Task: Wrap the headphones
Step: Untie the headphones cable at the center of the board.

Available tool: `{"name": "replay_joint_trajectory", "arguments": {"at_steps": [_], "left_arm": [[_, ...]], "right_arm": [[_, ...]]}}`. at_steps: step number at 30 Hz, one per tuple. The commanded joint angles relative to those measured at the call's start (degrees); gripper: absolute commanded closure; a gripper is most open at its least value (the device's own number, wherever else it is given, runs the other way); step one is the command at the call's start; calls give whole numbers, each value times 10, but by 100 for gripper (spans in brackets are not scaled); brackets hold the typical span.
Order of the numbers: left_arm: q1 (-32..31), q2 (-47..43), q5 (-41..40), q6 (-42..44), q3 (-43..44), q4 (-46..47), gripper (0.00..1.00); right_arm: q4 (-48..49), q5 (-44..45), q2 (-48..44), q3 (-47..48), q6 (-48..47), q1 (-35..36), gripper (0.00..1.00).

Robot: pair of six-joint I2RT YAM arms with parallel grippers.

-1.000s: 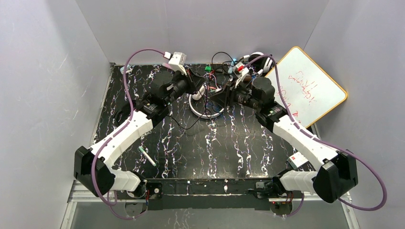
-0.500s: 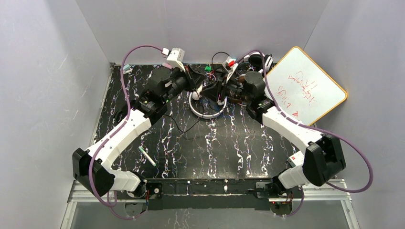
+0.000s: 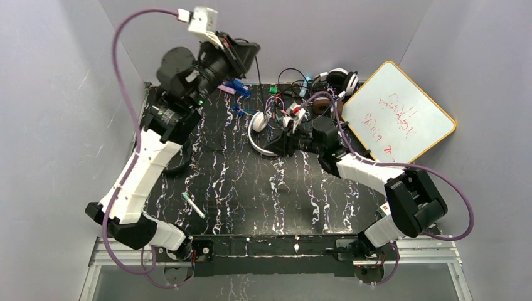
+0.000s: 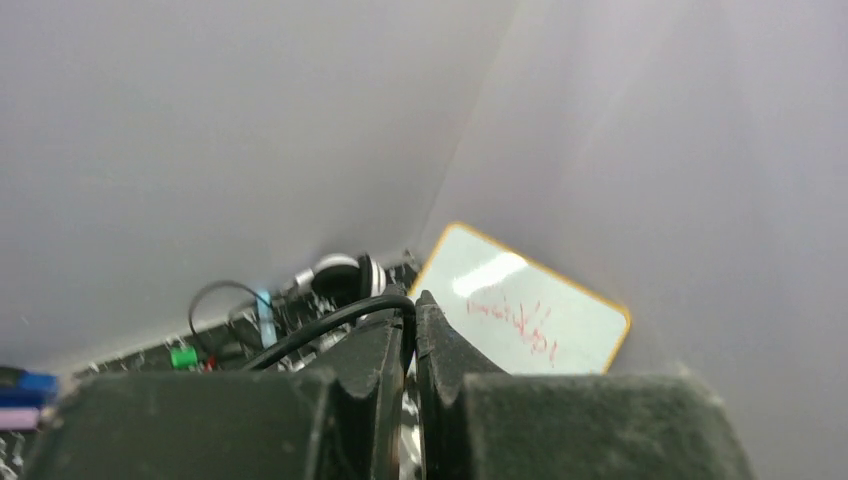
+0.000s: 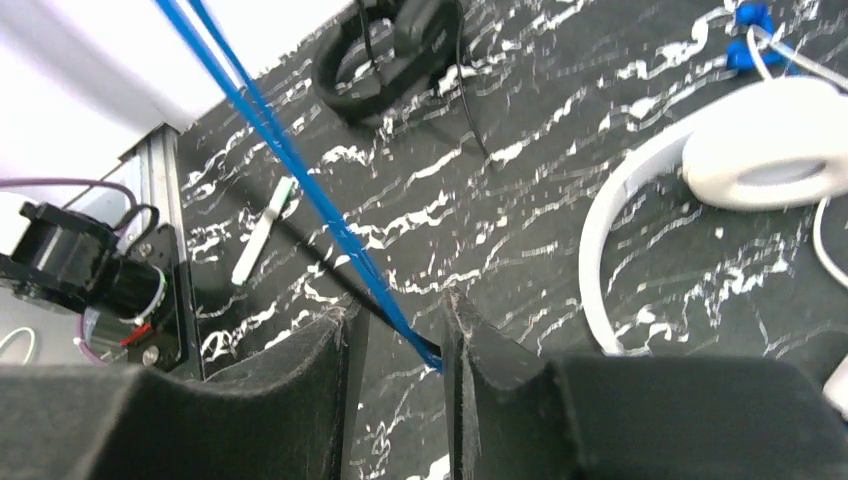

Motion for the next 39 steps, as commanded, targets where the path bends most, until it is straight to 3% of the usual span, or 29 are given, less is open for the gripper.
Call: {"name": "replay_joint_trajectory", "arguments": {"at_steps": [1,5,15,18,20,27,32,39], "left_arm": [[-1,17,-82,75,115,-62,100],[-1,33,-132,110,174,-79,100],[-1,1,-270,216,202,-37,100],[-1,-7,-270,226,191,-34,100],[-1,-16,-258,222,169,-26,100],[-1,-29,-276,239,163,-4,100],[-1,-32,-284,256,177,0,100],[-1,-34,-286,268,191,-3,100]], "right_arm": [[62,9,-15,-52,-11,1,58],[57,31,-25,-83,-14,0,60],[3,121,-53,-126,-45,-2,64],[5,134,-66,-133,-49,-4,47],[9,129,-75,-123,-63,-4,40],[-66,74,-37,-26,-126,-4,35],[-54,67,-4,4,-128,-4,21],[-70,36,48,85,-154,-4,20]]}}
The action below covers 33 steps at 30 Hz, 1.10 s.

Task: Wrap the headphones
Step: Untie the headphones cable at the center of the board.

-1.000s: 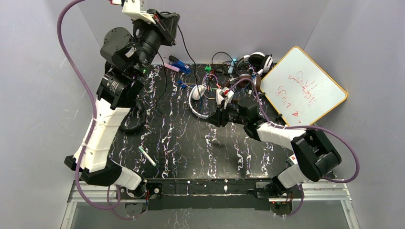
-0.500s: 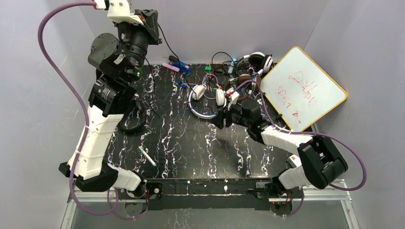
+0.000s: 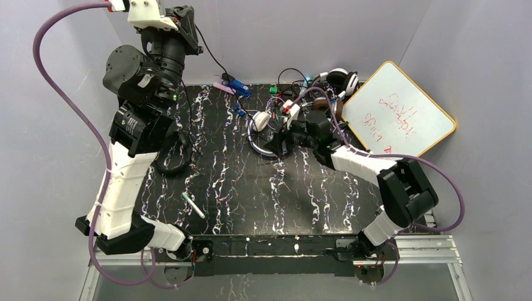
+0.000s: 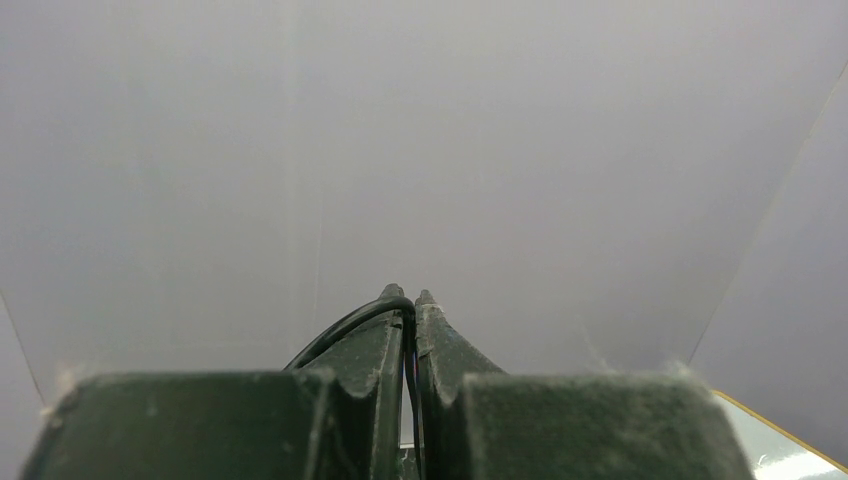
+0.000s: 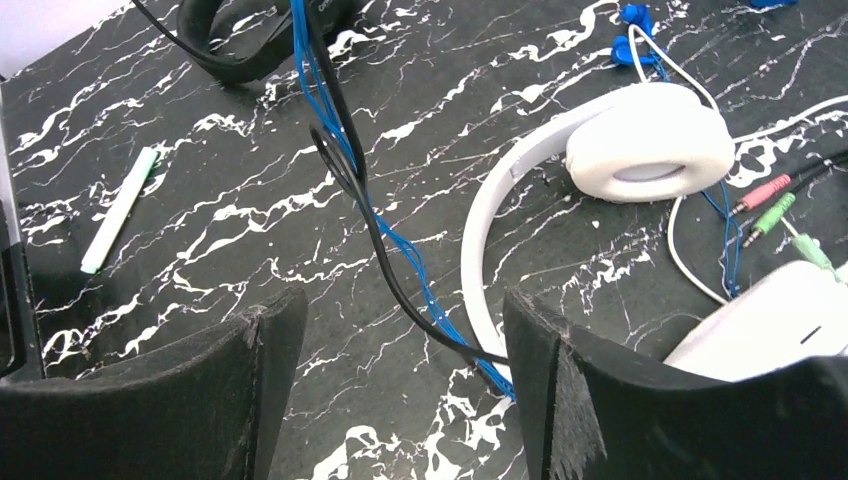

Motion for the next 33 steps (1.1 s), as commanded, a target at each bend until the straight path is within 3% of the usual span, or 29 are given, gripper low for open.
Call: {"name": "replay_joint_trajectory", "arguments": {"at_steps": [1,13,22,24,27,30,33], "left_arm": [[-1,-21,-14,19,22,22,100],[-1,-26,-4,4,4,26,100],[-1,-24,-16,-7,12,18,100],[-1,-24,-18,-9,11,16,100],[-1,-24,-33,-5,7,15,100],[-1,-12,-107,-32,10,-19,99],[-1,-9,-210,-22,-4,-65,100]], "right_arm": [[4,-53,11,66,-22,-1,20],[-17,-128,62,234,-11,6,16],[-66,-136,123,334,-32,34,26],[-78,-125,131,351,-36,43,36],[-67,-116,120,349,-16,45,70],[-55,-89,87,322,3,45,99],[-70,-64,49,291,23,45,99]]}}
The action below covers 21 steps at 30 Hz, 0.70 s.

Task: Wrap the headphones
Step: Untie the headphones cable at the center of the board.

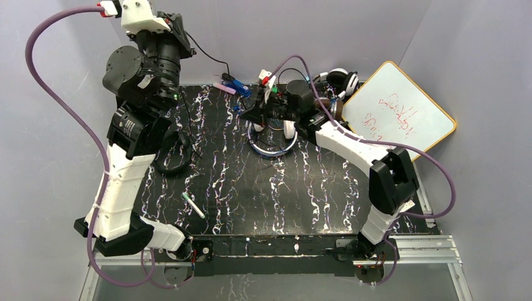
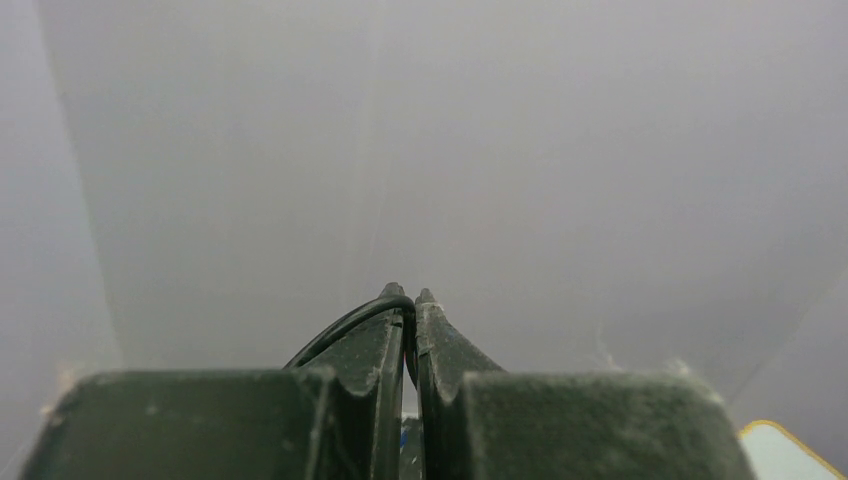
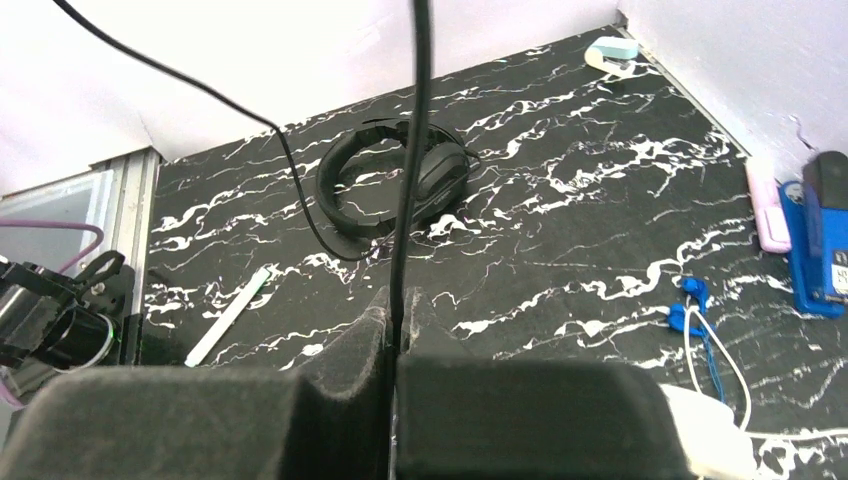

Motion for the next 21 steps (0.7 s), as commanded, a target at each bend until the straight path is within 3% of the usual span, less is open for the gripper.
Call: {"name": "replay_joint_trajectory", "arguments": {"at_steps": [1,4,5,9,11,12,13,14,16,17,19,21], "left_arm": [[-1,-14,-171,-1,-38,-38,100],[19,-53,-215,14,-152,23,98],[53,-52,-212,2,-177,19,98],[275,2,-29,-174,-192,-110,100],[324,34,25,-215,-212,-121,98],[334,54,47,-225,-215,-125,92],[343,66,59,-243,-213,-134,80],[349,82,100,-266,-207,-145,61],[385,115,182,-310,-186,-179,13],[390,125,213,-328,-177,-195,3],[391,111,260,-344,-193,-196,2],[391,60,290,-355,-265,-167,2]], "right_arm": [[-2,41,-81,-30,34,-4,99],[-51,33,-104,-42,58,-5,99],[-66,27,-110,-45,68,-4,99],[-111,8,-129,-49,101,-1,99],[-124,1,-135,-50,121,0,99],[-127,-5,-136,-47,131,0,99],[-129,-8,-134,-43,141,1,99],[-137,-11,-130,-33,153,1,99],[-159,-10,-116,-3,173,1,99],[-168,-7,-108,14,185,1,99],[-197,13,-93,48,207,1,99],[-218,32,-78,81,226,0,99]]}}
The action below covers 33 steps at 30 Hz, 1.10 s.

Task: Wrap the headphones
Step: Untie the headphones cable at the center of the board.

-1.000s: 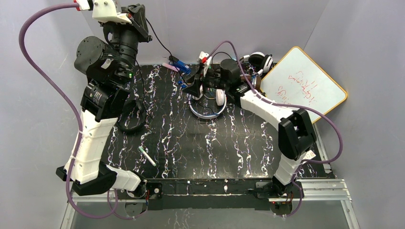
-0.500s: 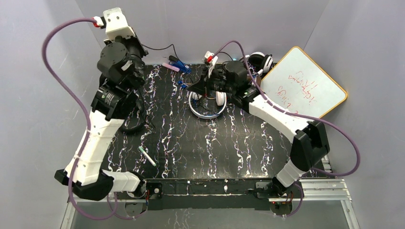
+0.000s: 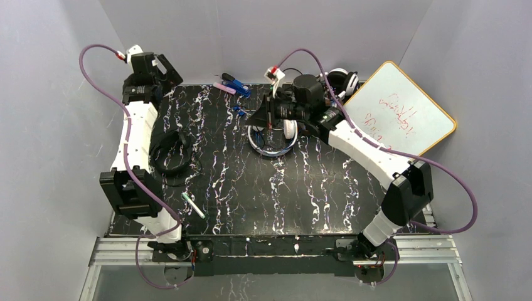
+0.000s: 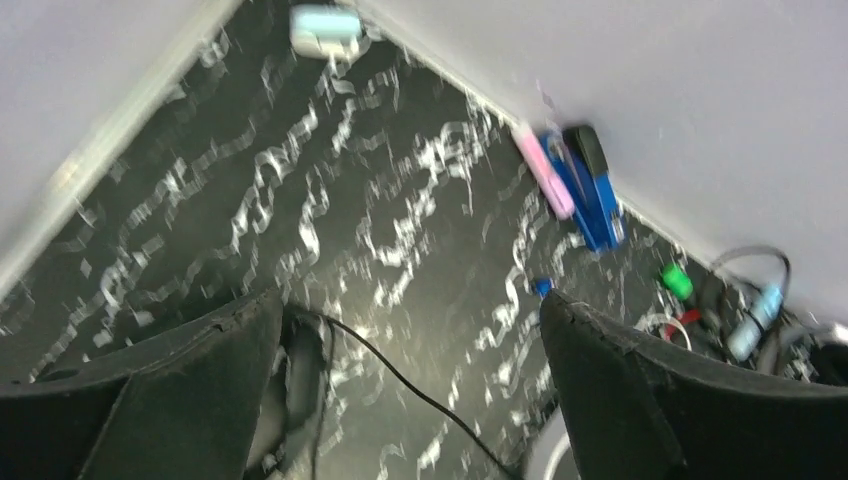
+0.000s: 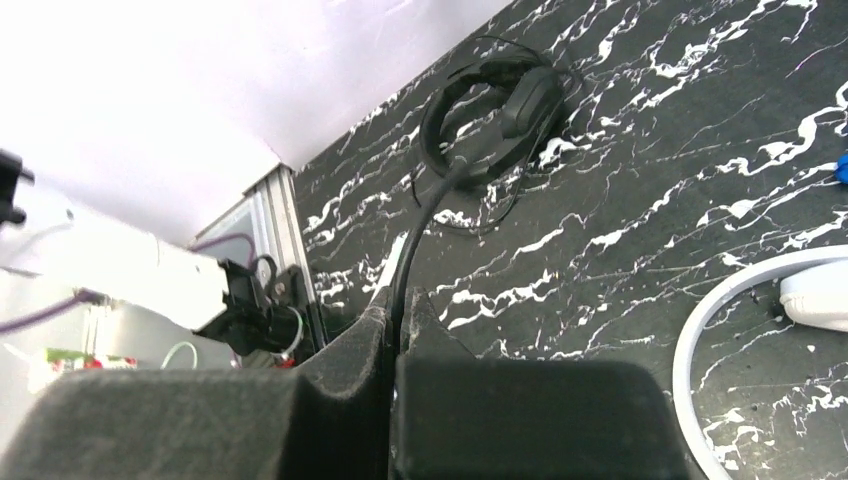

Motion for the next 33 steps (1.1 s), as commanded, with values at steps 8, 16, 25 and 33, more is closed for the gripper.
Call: {"name": "replay_joint_trajectory", "arguments": {"at_steps": [8,16,25,33], "left_arm": [[3,-337,248,-96,-328,142,4],[-73,-432,443,-138,-532,429,31],[-250,-348,361,31,-525,465,59],[-264,-295,380,75,-495,471,64]], "right_arm": [[-72,87,71,163,104,0,99],[-104,123,97,210,144,-1,99],[-105,109,84,215,172,-3,99],[-110,101,77,220,172,-3,99]]}}
